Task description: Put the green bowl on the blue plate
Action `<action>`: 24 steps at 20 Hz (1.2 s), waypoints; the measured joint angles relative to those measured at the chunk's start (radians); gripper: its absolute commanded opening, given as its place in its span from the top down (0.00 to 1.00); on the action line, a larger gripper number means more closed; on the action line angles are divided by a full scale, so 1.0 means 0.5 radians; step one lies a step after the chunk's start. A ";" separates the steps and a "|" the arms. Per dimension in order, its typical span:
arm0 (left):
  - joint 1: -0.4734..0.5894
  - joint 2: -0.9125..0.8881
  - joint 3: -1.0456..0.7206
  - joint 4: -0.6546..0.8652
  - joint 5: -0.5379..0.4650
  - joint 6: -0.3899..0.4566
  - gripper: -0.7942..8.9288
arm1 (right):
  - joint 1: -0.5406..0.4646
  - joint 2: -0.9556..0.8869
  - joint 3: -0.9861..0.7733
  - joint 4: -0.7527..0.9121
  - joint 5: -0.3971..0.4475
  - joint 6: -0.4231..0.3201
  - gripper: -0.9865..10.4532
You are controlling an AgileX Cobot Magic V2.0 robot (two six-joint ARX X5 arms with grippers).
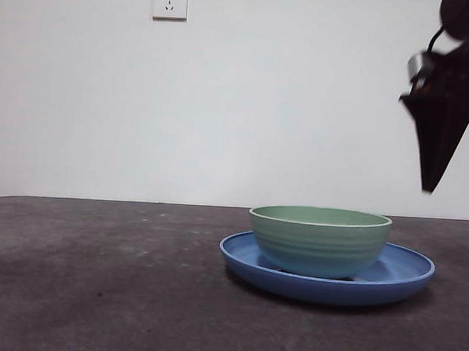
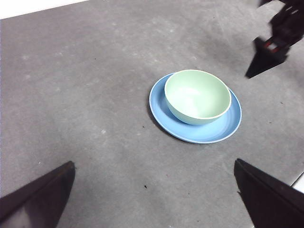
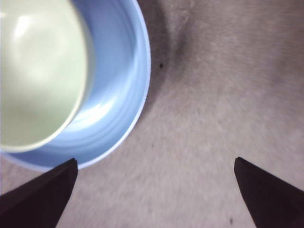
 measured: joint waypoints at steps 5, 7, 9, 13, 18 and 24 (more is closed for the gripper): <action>0.000 0.000 0.000 -0.003 0.000 -0.001 0.27 | -0.001 0.237 -0.002 0.246 0.001 -0.018 0.48; 0.000 0.000 0.000 -0.008 0.000 0.000 0.27 | -0.001 0.295 -0.002 0.322 0.001 -0.018 0.58; 0.000 0.000 0.000 -0.037 0.000 0.000 0.27 | -0.001 0.315 -0.002 0.362 0.001 -0.018 0.59; 0.000 0.000 0.000 -0.043 0.000 0.000 0.27 | -0.001 0.315 -0.002 0.394 -0.025 -0.034 0.64; 0.000 0.000 0.000 -0.043 0.000 0.000 0.27 | -0.001 0.378 -0.002 0.420 -0.093 -0.067 0.64; 0.000 0.000 0.000 -0.045 0.000 0.000 0.27 | -0.002 0.516 -0.002 0.496 -0.226 -0.089 0.72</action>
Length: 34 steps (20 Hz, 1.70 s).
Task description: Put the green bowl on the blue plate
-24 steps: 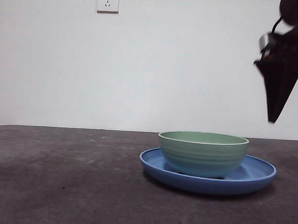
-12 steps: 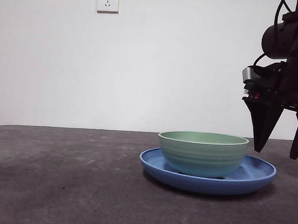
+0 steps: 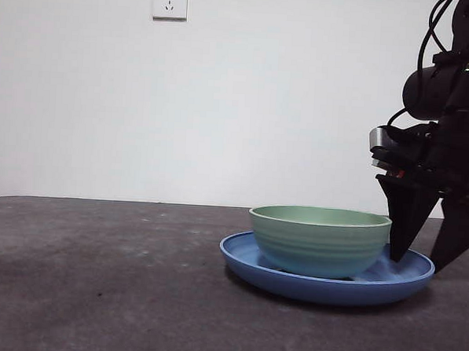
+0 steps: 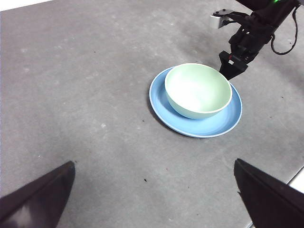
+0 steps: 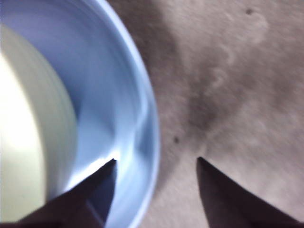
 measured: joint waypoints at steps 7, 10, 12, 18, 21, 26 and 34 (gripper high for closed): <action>0.000 0.000 0.000 -0.003 0.000 0.000 0.27 | -0.020 0.051 0.000 0.027 -0.060 -0.019 0.77; 0.000 0.000 0.000 -0.003 0.000 0.000 0.27 | -0.050 0.051 0.000 0.030 -0.127 -0.020 0.84; 0.000 0.000 0.000 -0.003 0.000 -0.001 0.27 | -0.074 0.051 0.000 0.029 -0.167 -0.020 0.87; 0.000 0.000 0.000 -0.003 0.000 0.000 0.27 | -0.104 0.051 0.000 -0.002 -0.199 -0.016 0.90; 0.000 0.000 0.000 -0.003 0.000 0.000 0.27 | -0.104 0.051 0.002 -0.007 -0.208 0.022 0.90; 0.000 0.000 0.000 -0.004 0.000 -0.001 0.27 | -0.099 0.054 0.127 -0.132 -0.294 0.085 0.90; 0.000 0.000 0.000 0.004 0.000 0.000 0.27 | 0.139 0.054 0.249 -0.072 -0.395 0.287 0.90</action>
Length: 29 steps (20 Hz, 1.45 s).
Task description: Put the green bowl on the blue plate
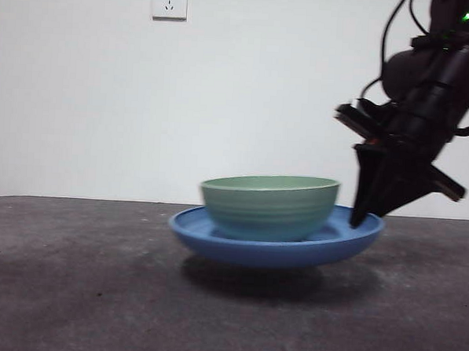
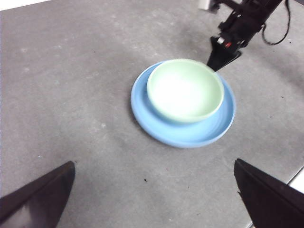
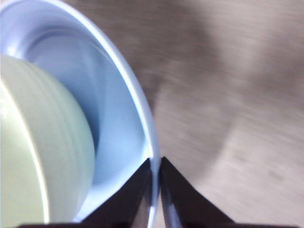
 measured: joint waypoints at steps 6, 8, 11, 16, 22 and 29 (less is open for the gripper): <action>0.000 0.000 0.000 0.005 0.000 0.000 0.27 | 0.218 0.010 0.002 0.241 -0.058 0.204 0.90; 0.000 0.000 0.000 0.005 0.000 0.000 0.27 | 0.252 0.056 0.002 0.269 -0.069 0.246 0.90; 0.000 0.000 0.000 0.005 0.000 0.000 0.27 | 0.288 0.195 0.003 0.282 -0.069 0.274 0.90; 0.000 0.000 0.000 0.005 0.000 0.000 0.27 | 0.306 0.285 0.003 0.295 -0.079 0.273 0.90; 0.000 0.000 0.000 0.005 0.000 0.000 0.27 | 0.306 0.285 0.005 0.295 -0.072 0.263 0.81; -0.030 0.000 0.000 -0.008 0.000 0.000 0.27 | 0.288 -0.013 0.092 0.138 0.131 0.257 0.55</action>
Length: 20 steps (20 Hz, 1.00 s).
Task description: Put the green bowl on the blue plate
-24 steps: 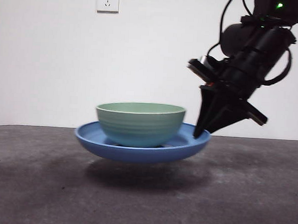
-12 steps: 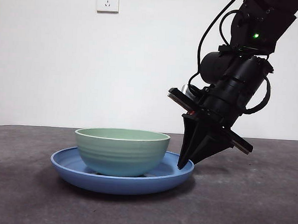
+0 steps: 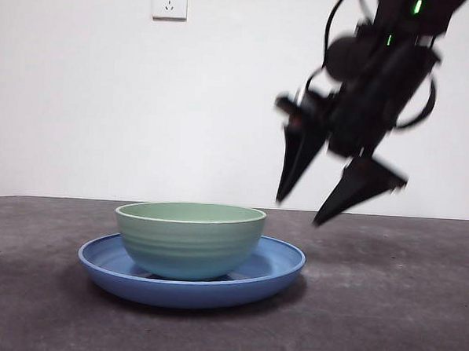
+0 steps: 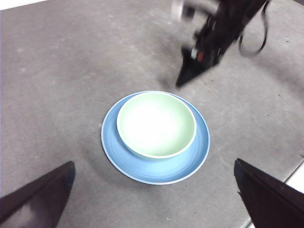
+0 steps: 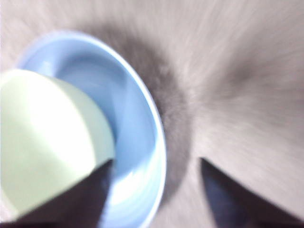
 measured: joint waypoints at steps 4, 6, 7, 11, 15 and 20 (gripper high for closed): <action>-0.040 0.000 0.000 -0.029 0.001 0.000 0.27 | -0.003 -0.369 0.004 -0.238 0.105 -0.039 0.46; -0.055 0.000 0.000 -0.057 0.000 0.000 0.27 | 0.035 -0.597 0.004 -0.352 0.208 -0.060 0.42; -0.054 0.000 0.000 -0.060 0.001 0.000 0.27 | 0.067 -0.734 0.004 -0.422 0.271 -0.075 0.39; -0.054 0.000 0.000 -0.060 0.001 0.000 0.27 | 0.229 -1.201 0.004 -0.736 0.562 -0.102 0.33; -0.054 0.000 0.000 -0.060 0.001 0.000 0.27 | 0.368 -1.595 0.004 -1.012 0.648 -0.108 0.33; -0.054 0.000 0.000 -0.060 0.001 0.000 0.27 | 0.452 -1.890 0.004 -1.111 0.646 -0.154 0.33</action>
